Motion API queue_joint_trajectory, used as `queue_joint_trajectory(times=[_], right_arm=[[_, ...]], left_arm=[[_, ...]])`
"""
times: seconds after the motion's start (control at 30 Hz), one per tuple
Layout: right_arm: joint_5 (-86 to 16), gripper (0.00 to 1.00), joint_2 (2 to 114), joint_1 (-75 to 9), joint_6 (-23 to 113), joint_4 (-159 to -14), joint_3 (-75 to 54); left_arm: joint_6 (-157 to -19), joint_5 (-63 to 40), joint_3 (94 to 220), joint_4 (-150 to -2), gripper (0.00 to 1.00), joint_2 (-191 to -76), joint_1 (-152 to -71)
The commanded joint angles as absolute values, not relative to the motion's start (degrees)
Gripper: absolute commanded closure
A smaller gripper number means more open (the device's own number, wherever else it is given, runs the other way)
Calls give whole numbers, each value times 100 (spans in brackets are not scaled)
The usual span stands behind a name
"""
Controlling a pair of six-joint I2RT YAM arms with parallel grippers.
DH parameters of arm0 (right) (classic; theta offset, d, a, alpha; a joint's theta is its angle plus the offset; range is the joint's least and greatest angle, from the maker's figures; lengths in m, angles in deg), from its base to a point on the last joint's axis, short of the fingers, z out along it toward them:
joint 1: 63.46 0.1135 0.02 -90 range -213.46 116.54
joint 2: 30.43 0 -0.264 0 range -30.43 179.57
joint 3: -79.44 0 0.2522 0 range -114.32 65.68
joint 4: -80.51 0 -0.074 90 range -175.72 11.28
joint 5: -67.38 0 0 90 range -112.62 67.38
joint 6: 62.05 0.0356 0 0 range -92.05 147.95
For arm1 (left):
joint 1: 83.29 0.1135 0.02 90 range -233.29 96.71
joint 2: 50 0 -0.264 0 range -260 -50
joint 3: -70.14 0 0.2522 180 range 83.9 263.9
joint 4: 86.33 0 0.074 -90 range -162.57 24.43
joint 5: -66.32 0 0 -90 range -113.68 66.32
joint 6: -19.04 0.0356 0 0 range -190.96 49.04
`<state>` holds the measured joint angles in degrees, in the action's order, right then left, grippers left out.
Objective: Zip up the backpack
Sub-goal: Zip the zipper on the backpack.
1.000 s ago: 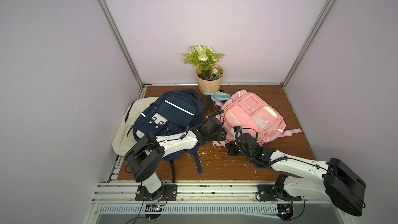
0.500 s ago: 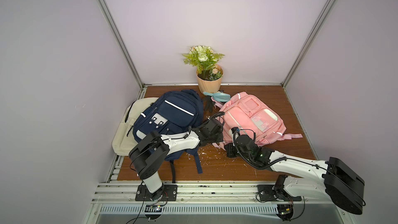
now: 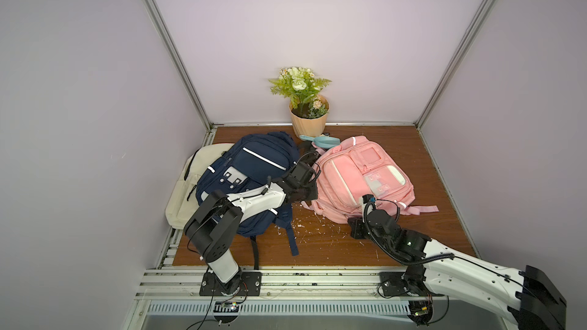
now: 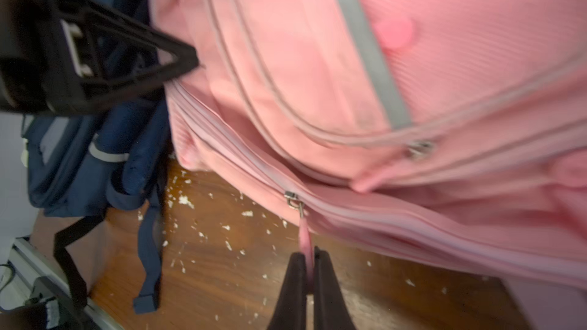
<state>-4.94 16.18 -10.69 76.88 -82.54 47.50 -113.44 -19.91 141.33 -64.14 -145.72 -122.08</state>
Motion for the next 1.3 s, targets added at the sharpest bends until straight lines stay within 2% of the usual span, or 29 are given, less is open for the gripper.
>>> queue_joint_trajectory(times=[0.0, 0.2, 0.27, 0.4, 0.47, 0.53, 0.7, 0.87, 0.97, 1.03, 1.1, 1.27], right_arm=[[-433, 100, 1483, -1108, 7506, -7800, 4756], [-773, 100, 2085, -1082, 7194, -7980, 4412], [-744, 100, 2225, -1082, 7229, -8019, 4401], [-976, 100, 2239, -1071, 7169, -8482, 4418], [-1039, 100, 2298, -1042, 7074, -8634, 4333], [-1040, 100, 2389, -986, 6965, -8733, 4231], [-1134, 100, 2624, -868, 6812, -9006, 4152], [-1076, 100, 2766, -753, 6811, -9078, 4107], [-983, 100, 2719, -734, 6872, -9062, 4140], [-888, 100, 2658, -739, 6923, -8982, 4158], [-726, 100, 2604, -739, 7005, -8802, 4176], [-186, 100, 2487, -748, 7323, -8121, 4236]], left_arm=[[-11106, -2765, 14301, -6264, 96, -14459, -11985], [-11182, -2653, 14376, -6302, 94, -14564, -12164], [-11238, -2741, 14371, -6194, 84, -14453, -12209], [-11597, -3150, 14125, -5999, 49, -13929, -12507], [-11859, -3223, 13924, -5991, 37, -13721, -12676], [-12135, -3051, 13620, -6241, 31, -13593, -12835], [-12558, -2721, 13253, -6961, 27, -13736, -13348], [-12744, -2540, 13387, -7374, 27, -14260, -13689], [-12816, -2556, 13502, -7278, 33, -14521, -13690], [-12839, -2651, 13505, -7221, 40, -14546, -13693], [-12840, -2895, 13528, -7010, 54, -14496, -13687], [-12687, -3343, 13565, -6515, 81, -14161, -13471]])
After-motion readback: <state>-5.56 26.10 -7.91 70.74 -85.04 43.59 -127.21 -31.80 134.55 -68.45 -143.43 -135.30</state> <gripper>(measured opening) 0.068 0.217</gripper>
